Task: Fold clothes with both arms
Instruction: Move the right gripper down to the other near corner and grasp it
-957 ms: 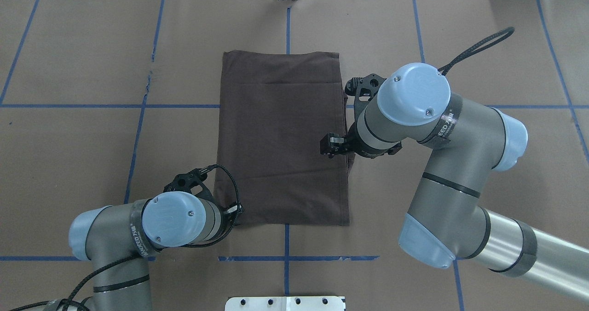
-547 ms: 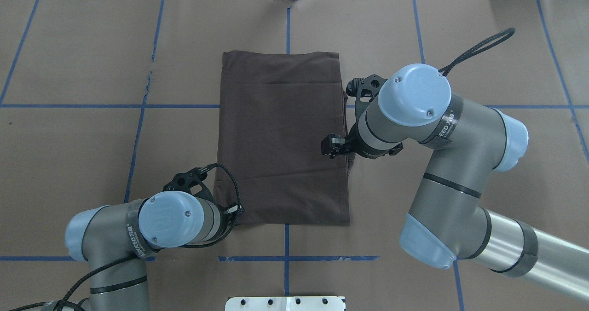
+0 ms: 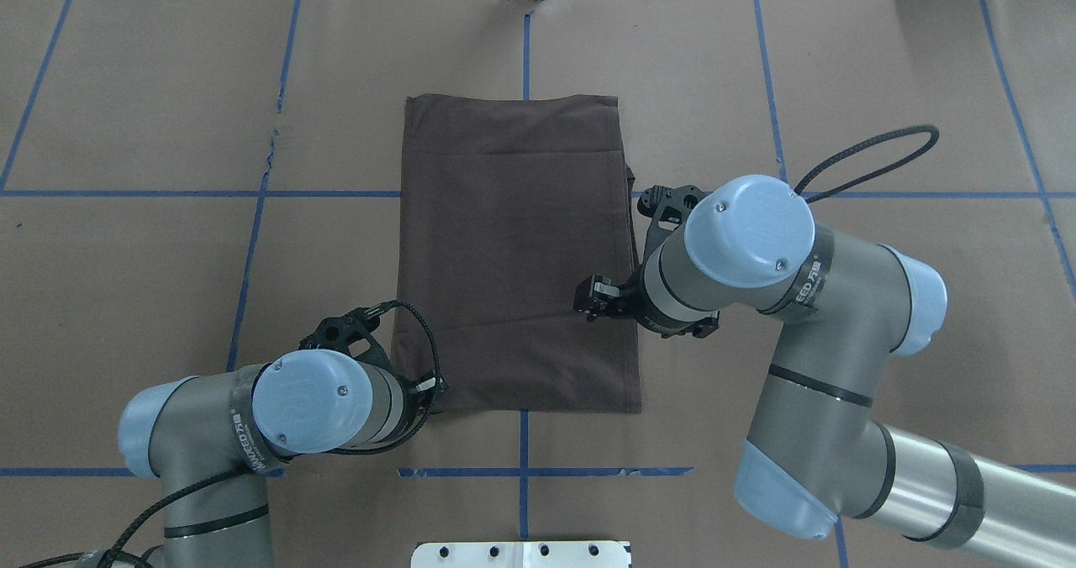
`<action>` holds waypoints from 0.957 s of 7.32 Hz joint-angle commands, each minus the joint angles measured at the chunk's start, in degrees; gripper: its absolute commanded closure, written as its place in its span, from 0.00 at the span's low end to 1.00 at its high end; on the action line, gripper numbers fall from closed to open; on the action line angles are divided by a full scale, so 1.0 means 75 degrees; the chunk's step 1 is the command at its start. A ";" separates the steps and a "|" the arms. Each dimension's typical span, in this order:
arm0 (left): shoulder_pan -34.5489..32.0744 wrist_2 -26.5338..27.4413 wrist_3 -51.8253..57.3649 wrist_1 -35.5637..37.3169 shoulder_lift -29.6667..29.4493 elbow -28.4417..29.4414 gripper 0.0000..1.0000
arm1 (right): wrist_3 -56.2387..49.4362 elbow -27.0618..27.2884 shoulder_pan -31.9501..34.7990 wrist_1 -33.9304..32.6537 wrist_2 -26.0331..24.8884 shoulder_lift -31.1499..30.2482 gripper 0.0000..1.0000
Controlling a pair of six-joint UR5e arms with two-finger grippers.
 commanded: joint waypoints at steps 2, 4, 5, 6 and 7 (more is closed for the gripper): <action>0.0002 -0.0004 0.0000 -0.0009 0.0007 0.0024 1.00 | 0.2384 -0.0295 -0.1098 0.0284 -0.1232 -0.0087 0.00; 0.0002 -0.0004 0.0000 -0.0021 -0.0004 -0.0011 1.00 | 0.2445 -0.0846 -0.1123 0.0284 -0.1353 -0.0063 0.00; 0.0002 -0.0004 0.0000 -0.0021 -0.0016 -0.0011 1.00 | 0.2445 -0.0860 -0.1135 0.0284 -0.1353 -0.0098 0.00; 0.0002 0.0008 0.0000 -0.0021 -0.0028 -0.0011 1.00 | 0.2445 -0.0871 -0.1146 0.0284 -0.1353 -0.0121 0.00; 0.0002 0.0008 0.0000 -0.0021 -0.0028 -0.0011 1.00 | 0.2445 -0.0895 -0.1147 0.0284 -0.1353 -0.0168 0.00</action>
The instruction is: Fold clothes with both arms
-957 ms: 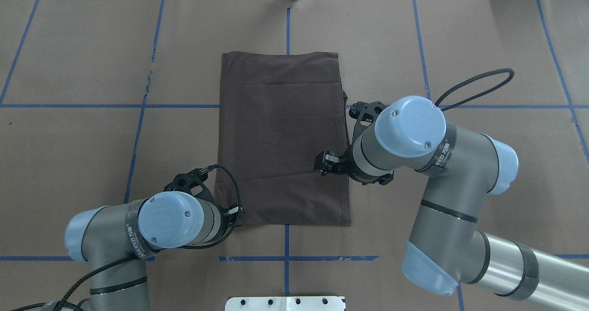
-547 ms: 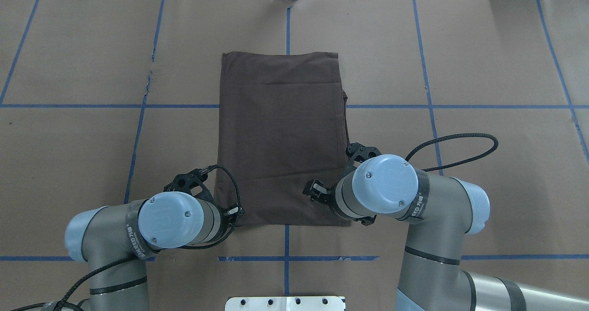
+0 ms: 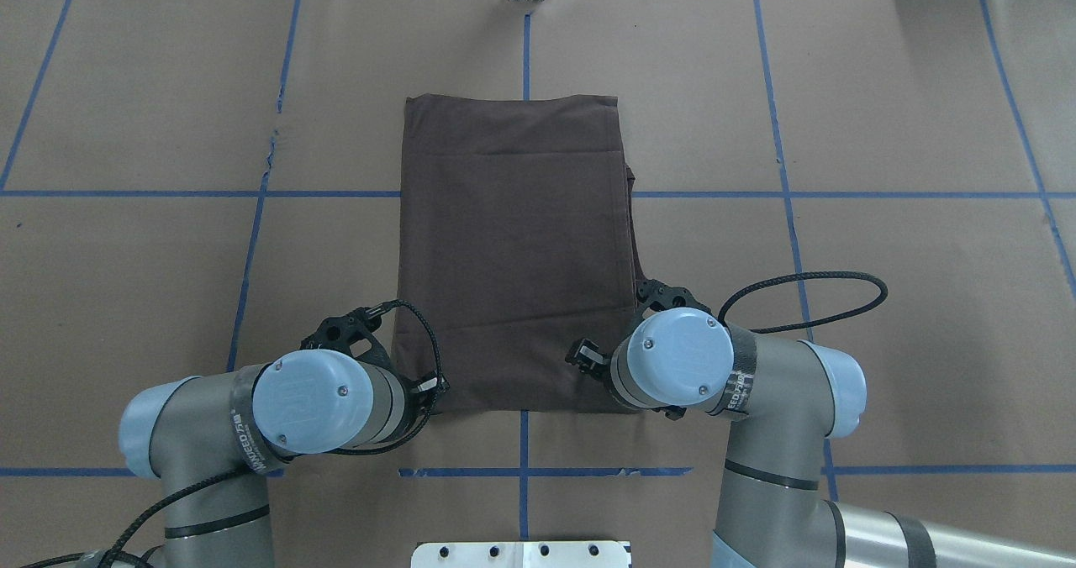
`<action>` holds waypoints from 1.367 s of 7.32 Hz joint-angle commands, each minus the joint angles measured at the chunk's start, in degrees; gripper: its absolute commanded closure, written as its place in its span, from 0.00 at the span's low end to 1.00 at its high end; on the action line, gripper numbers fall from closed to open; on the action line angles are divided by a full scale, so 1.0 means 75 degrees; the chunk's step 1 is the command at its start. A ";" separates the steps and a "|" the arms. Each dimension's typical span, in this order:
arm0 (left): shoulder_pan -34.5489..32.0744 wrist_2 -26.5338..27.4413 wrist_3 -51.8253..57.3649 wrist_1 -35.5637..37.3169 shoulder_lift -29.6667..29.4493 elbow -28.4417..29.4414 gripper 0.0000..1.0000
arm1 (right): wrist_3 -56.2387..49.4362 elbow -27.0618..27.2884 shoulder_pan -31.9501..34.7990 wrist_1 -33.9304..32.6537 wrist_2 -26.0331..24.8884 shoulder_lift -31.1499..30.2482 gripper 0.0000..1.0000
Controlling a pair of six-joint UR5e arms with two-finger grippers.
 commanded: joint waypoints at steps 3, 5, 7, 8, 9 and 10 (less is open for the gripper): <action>-0.0023 0.0004 0.0000 0.0012 -0.0018 -0.0001 1.00 | -0.0020 -0.0236 -0.0008 0.0012 -0.0076 -0.0037 0.00; -0.0023 0.0004 -0.0012 0.0012 -0.0018 -0.0001 1.00 | -0.0031 -0.0295 0.0004 0.0058 -0.0076 0.0021 0.00; -0.0023 0.0004 -0.0012 0.0012 0.0005 -0.0001 1.00 | -0.0055 -0.0412 0.0004 0.0117 -0.0076 0.0091 0.00; -0.0023 0.0004 -0.0012 0.0012 0.0005 -0.0001 1.00 | -0.0066 -0.0412 0.0004 0.0117 -0.0088 0.0126 0.00; -0.0023 0.0004 -0.0012 0.0012 0.0005 -0.0001 1.00 | -0.0067 -0.0424 0.0004 0.0117 -0.0088 0.0127 0.00; -0.0023 -0.0007 -0.0012 0.0012 0.0005 -0.0001 1.00 | -0.0067 -0.0424 0.0004 0.0105 -0.0088 0.0127 0.00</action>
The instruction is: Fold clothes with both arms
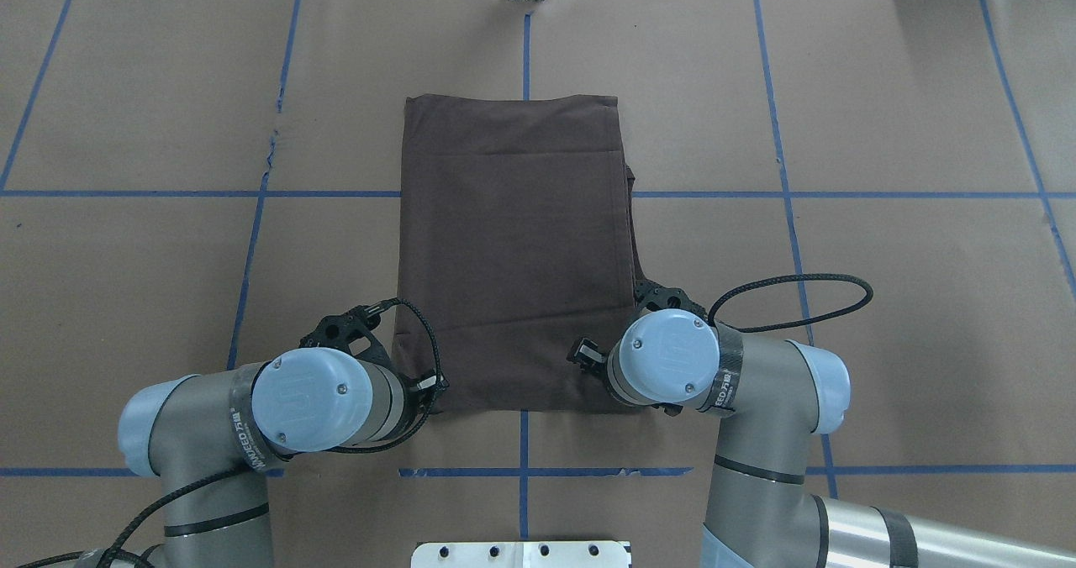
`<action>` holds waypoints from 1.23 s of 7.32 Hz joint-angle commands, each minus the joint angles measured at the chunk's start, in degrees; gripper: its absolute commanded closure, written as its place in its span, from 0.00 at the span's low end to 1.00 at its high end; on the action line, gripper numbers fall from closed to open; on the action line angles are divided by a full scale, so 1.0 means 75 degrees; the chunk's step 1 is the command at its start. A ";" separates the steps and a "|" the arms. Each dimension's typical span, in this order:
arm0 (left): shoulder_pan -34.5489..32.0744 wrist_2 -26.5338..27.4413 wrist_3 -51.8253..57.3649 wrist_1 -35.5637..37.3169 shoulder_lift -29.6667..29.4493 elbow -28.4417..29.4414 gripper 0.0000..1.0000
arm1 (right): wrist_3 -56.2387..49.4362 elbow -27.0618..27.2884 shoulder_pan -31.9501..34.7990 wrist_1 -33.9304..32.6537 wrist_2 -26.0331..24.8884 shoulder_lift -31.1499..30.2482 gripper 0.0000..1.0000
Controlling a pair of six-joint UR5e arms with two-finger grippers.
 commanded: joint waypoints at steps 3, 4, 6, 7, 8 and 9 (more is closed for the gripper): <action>0.0000 0.0002 0.0000 0.0000 0.0001 0.0000 1.00 | -0.0026 -0.0007 0.0000 -0.0043 -0.0002 0.0007 0.48; 0.0000 -0.0009 0.0000 0.0000 0.0001 0.0000 1.00 | -0.0026 -0.0007 0.0000 -0.0055 -0.0002 0.0007 0.60; 0.0000 -0.0009 0.0000 0.0000 0.0001 0.0000 1.00 | -0.0061 0.0004 0.0047 -0.0055 0.0010 0.0007 0.80; 0.0000 0.0002 0.0000 0.0000 0.0001 0.0000 1.00 | -0.0061 0.0016 0.0059 -0.0067 0.0021 0.0019 0.85; 0.0000 0.0003 0.0000 0.0000 0.0001 0.0000 1.00 | -0.0061 0.0016 0.0082 -0.0067 0.0022 0.0031 0.86; 0.0000 0.0003 0.0000 0.0000 0.0001 0.0000 1.00 | -0.0073 0.0016 0.0105 -0.0090 0.0033 0.0066 0.86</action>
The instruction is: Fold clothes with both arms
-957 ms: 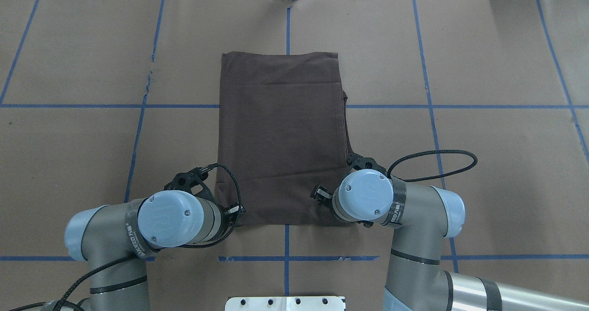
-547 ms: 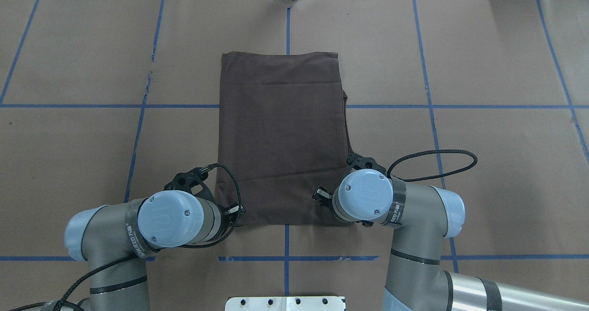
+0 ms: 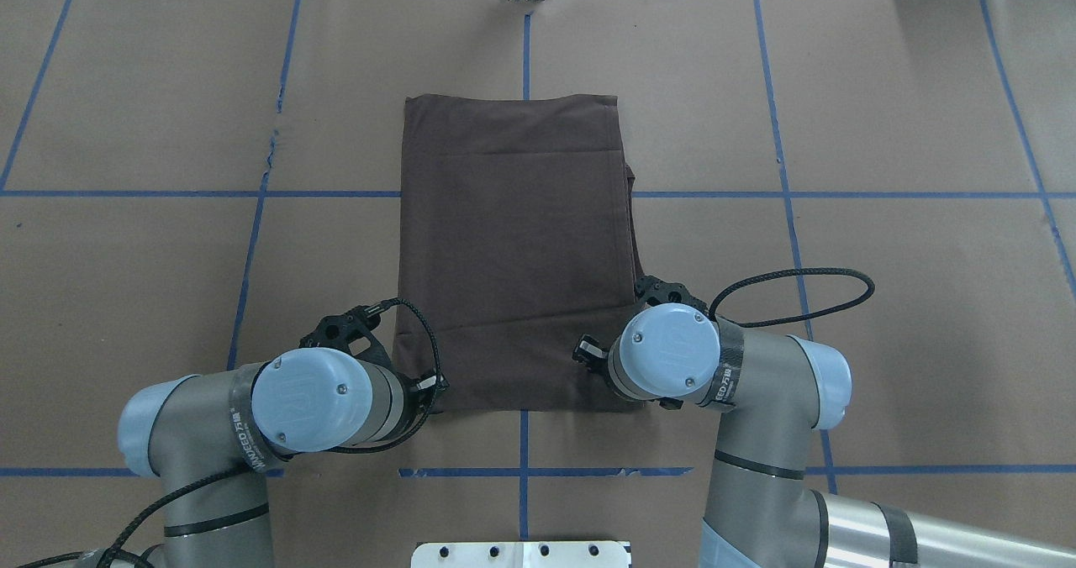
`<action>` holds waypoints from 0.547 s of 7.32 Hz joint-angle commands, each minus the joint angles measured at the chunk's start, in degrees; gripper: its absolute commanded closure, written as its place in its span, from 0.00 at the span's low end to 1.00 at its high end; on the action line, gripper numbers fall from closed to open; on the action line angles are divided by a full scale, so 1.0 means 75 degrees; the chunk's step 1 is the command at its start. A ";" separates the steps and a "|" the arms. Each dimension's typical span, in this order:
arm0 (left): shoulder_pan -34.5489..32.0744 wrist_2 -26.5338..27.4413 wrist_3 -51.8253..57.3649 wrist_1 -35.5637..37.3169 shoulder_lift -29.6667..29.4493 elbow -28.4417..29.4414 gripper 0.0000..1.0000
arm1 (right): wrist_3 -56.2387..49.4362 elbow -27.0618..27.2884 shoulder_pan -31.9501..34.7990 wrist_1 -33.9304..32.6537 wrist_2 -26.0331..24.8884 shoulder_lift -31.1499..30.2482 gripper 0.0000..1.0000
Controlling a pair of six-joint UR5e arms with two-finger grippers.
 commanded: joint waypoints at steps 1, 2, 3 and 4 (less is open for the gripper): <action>0.0000 0.0002 0.0000 0.0000 0.0000 0.0000 1.00 | -0.0009 0.0001 0.0039 -0.0019 0.0009 0.0056 0.90; 0.0000 0.0002 0.0000 0.0000 0.0000 0.0012 1.00 | -0.0009 0.0001 0.0074 -0.0030 0.0033 0.0091 0.93; 0.0000 0.0002 0.0000 0.0000 0.0000 0.0012 1.00 | -0.0009 0.0001 0.0086 -0.0030 0.0033 0.0126 0.94; 0.0000 0.0002 0.0000 0.0000 0.0000 0.0000 1.00 | -0.0009 0.0001 0.0098 -0.0030 0.0033 0.0138 0.95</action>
